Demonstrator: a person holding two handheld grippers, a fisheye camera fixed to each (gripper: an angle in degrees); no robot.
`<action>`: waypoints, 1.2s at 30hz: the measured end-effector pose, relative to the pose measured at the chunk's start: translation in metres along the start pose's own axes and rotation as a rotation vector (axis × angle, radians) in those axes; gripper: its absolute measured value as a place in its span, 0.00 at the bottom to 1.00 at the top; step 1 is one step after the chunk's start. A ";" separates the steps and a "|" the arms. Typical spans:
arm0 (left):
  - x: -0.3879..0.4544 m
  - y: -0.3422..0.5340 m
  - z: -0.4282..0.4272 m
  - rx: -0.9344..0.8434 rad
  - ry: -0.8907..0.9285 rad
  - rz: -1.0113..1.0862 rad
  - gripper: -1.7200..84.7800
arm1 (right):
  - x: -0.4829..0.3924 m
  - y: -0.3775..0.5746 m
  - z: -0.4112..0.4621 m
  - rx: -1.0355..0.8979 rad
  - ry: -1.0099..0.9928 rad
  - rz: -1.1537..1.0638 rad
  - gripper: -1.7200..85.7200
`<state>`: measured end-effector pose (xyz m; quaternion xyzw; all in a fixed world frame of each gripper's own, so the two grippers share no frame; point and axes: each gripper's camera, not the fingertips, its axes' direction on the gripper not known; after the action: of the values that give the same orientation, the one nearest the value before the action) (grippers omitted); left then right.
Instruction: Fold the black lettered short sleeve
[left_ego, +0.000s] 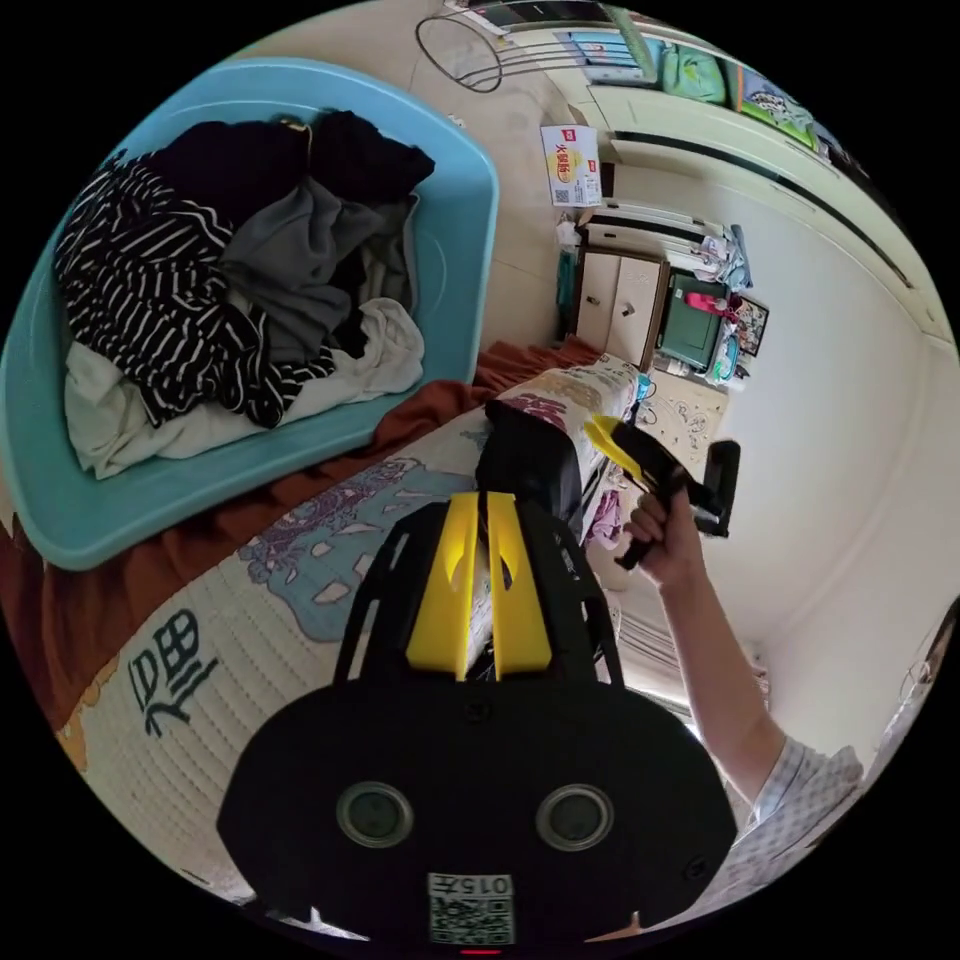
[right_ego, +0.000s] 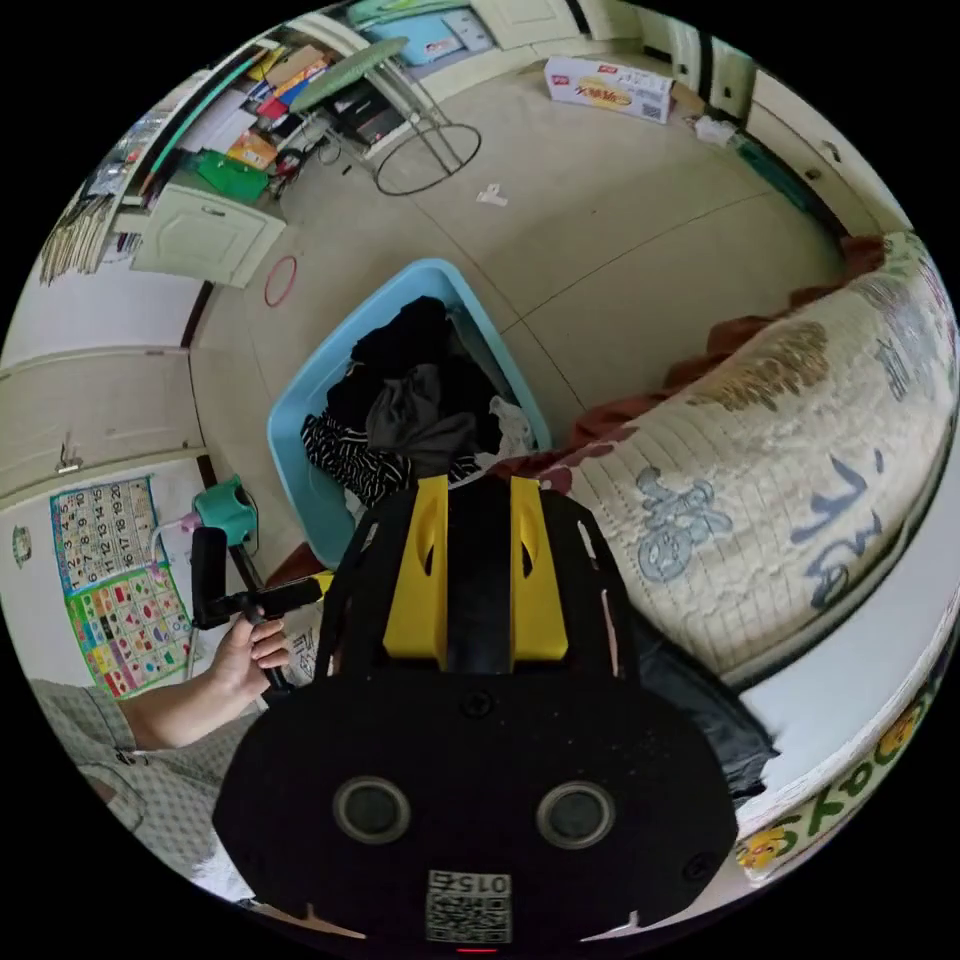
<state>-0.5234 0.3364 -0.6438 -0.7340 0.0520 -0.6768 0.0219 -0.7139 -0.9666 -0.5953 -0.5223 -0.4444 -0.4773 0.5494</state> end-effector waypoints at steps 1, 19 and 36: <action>-0.002 0.004 -0.004 0.003 0.002 -0.010 0.02 | 0.000 -0.019 0.006 -0.056 0.003 -0.030 0.14; 0.017 0.027 -0.019 -0.007 -0.020 0.033 0.02 | 0.022 -0.100 0.005 -0.397 -0.160 -0.255 0.02; 0.155 0.187 0.089 -0.321 -0.164 0.834 0.02 | 0.188 0.301 -0.102 0.142 -0.179 -0.018 0.02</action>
<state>-0.4313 0.1309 -0.5169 -0.6955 0.4455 -0.5333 0.1828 -0.3896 -1.0799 -0.4603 -0.5185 -0.5291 -0.4010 0.5389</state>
